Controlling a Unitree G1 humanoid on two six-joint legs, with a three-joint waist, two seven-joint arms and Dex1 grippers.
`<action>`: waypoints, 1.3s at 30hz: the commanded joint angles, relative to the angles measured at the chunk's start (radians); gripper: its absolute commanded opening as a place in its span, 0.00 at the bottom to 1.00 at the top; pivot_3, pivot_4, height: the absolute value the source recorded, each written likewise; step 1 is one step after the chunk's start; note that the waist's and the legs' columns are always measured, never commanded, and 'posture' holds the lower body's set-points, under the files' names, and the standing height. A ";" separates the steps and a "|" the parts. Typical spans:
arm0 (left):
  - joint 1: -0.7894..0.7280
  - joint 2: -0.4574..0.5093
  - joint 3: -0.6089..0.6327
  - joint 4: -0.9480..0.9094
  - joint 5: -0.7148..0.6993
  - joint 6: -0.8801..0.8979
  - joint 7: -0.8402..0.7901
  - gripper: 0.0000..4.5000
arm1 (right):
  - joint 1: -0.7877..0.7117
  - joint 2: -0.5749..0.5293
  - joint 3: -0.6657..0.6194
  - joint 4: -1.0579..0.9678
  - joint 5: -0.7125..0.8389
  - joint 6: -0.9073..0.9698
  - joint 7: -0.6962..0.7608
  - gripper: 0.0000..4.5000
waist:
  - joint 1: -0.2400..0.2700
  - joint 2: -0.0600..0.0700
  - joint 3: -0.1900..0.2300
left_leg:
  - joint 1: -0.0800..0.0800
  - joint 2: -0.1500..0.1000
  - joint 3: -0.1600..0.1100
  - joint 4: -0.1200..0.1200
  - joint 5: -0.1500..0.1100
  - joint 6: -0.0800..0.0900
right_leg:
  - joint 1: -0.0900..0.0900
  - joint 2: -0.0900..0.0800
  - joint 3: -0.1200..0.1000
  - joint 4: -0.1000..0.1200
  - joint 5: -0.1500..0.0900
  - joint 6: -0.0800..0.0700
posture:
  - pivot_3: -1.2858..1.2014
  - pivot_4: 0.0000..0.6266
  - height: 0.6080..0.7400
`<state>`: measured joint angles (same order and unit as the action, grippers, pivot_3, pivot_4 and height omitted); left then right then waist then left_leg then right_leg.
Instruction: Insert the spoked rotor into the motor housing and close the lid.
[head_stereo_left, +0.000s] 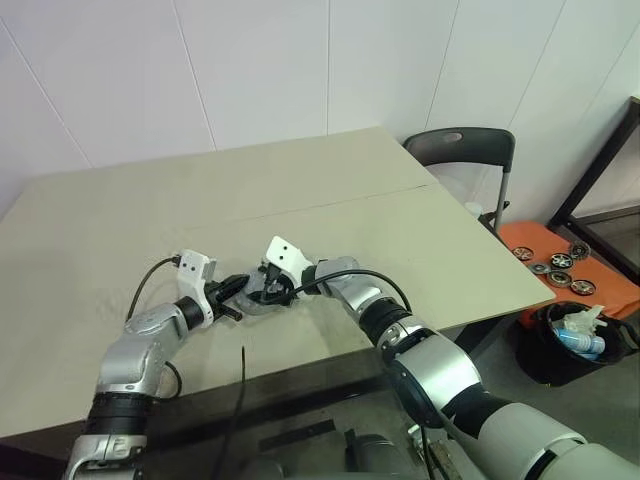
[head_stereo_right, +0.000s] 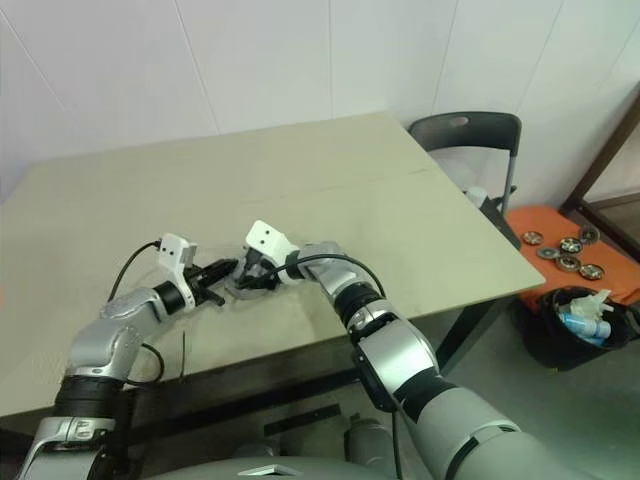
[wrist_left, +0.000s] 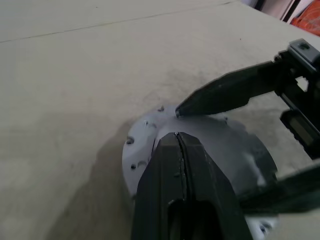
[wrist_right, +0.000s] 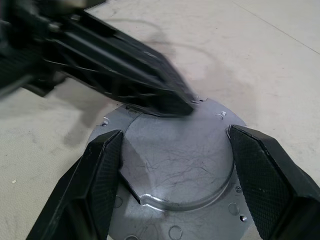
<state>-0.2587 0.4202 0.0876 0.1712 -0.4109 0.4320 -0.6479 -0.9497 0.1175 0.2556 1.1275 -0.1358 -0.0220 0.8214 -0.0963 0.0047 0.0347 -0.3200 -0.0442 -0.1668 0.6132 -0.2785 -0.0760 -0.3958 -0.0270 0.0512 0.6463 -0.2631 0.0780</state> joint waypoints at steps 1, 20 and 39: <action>-0.048 -0.008 -0.014 0.039 0.027 -0.042 -0.021 0.01 | 0.051 0.021 0.045 0.058 -0.040 0.057 0.040 0.67 | 0.000 0.000 0.000 | 0.000 0.000 0.000 0.000 0.000 0.000 | 0.000 0.000 0.000 0.000 0.000 0.000 | 0.52 0.00 1.00; -0.030 -0.030 -0.098 0.132 0.118 -0.070 -0.072 0.01 | 0.059 0.018 0.041 0.049 -0.038 0.063 0.028 0.67 | 0.002 0.007 -0.011 | 0.002 -0.001 0.000 0.000 0.000 0.000 | 0.003 -0.002 0.000 0.000 -0.002 0.003 | 0.52 0.00 1.00; -0.014 -0.028 -0.096 0.118 0.120 -0.080 -0.073 0.00 | 0.061 0.012 0.020 0.049 -0.019 0.074 0.012 0.90 | 0.002 0.008 -0.012 | 0.005 -0.001 -0.001 0.000 0.000 0.000 | 0.006 -0.002 0.000 0.000 -0.003 0.004 | 0.52 0.00 1.00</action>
<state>-0.2927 0.3891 0.0156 0.2581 -0.3222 0.3337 -0.7183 -0.9262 0.1157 0.2509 1.1222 -0.1313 0.0056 0.8155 -0.0943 0.0126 0.0225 -0.3144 -0.0454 -0.1675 0.6130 -0.2787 -0.0756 -0.3891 -0.0287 0.0513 0.6462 -0.2657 0.0821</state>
